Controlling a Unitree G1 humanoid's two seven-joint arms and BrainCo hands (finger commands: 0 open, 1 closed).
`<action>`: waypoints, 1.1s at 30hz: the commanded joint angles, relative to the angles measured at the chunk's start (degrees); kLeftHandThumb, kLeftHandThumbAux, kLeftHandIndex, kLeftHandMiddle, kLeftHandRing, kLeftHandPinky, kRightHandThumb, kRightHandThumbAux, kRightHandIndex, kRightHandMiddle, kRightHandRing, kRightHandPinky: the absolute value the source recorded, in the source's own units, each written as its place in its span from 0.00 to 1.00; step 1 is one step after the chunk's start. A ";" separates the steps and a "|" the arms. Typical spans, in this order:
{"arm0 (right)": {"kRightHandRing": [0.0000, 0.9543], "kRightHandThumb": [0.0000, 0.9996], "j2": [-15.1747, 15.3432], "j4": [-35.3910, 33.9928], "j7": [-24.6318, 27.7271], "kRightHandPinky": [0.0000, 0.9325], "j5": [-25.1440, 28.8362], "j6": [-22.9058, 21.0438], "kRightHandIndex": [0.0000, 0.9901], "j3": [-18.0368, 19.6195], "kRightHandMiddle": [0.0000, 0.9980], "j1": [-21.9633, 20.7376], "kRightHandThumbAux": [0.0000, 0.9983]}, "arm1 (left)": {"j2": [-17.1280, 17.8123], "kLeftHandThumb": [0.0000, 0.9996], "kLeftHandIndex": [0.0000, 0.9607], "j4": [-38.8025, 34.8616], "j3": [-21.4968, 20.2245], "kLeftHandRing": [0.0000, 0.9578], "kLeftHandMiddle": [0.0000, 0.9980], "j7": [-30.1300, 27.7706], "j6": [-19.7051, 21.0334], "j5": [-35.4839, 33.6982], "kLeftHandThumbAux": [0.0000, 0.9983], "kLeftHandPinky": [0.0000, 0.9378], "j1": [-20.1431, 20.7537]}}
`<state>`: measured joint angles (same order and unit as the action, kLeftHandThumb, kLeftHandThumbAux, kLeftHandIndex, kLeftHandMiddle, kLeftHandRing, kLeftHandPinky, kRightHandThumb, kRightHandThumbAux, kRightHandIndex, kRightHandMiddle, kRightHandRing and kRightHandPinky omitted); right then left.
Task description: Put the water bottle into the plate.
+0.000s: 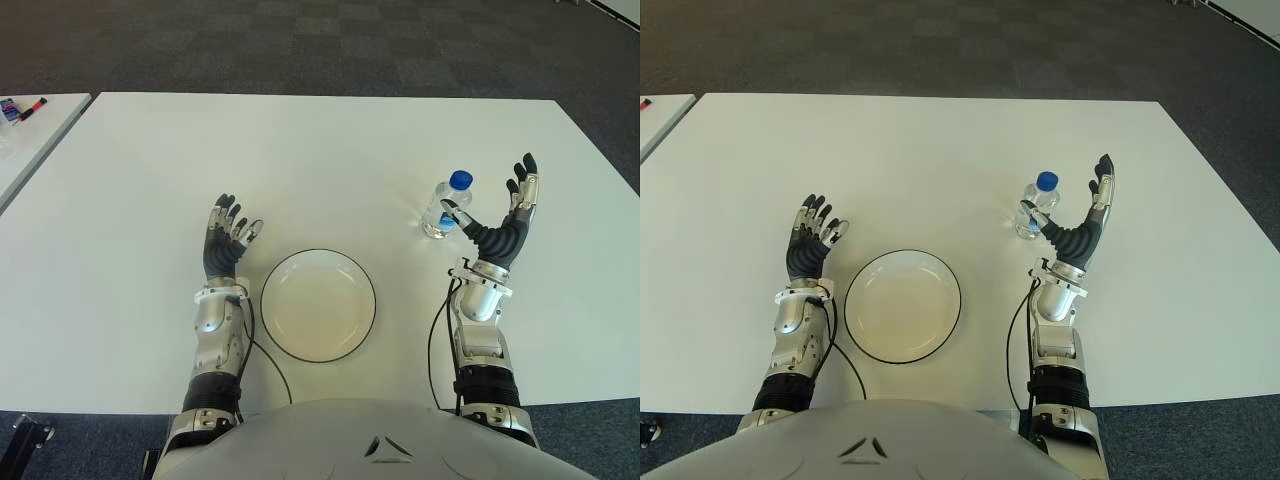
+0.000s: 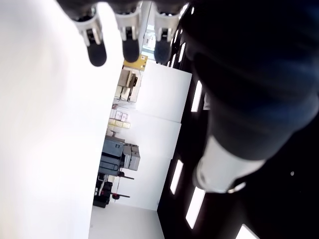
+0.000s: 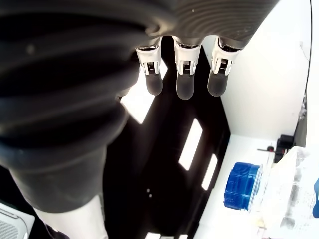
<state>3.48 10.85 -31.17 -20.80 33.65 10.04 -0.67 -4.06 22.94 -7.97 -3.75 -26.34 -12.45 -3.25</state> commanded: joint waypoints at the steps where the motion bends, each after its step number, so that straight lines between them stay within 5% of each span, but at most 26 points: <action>1: 0.07 0.32 -0.13 1.11 -1.57 0.09 -1.44 -0.95 0.07 -0.23 0.06 -0.79 0.88 | 0.01 0.11 0.09 1.12 -0.05 0.09 0.08 -0.44 -0.41 0.72 0.88 0.14 0.43; 12: 0.06 0.28 1.69 0.86 2.22 0.08 -0.17 -1.58 0.05 -1.30 0.05 0.72 0.89 | 0.08 0.11 0.08 1.29 -0.27 0.09 0.08 -0.63 -0.61 0.42 0.88 0.14 0.51; 33: 0.07 0.38 1.60 12.96 -1.68 0.12 1.21 -0.82 0.06 -1.30 0.07 -4.11 0.77 | -0.03 0.10 0.08 1.05 -0.29 0.09 0.08 -0.51 -0.40 0.39 0.88 0.14 0.34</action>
<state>5.24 22.14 -32.26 -20.17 32.72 8.86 -3.89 -4.05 23.51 -8.17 -3.76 -26.99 -12.35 -3.11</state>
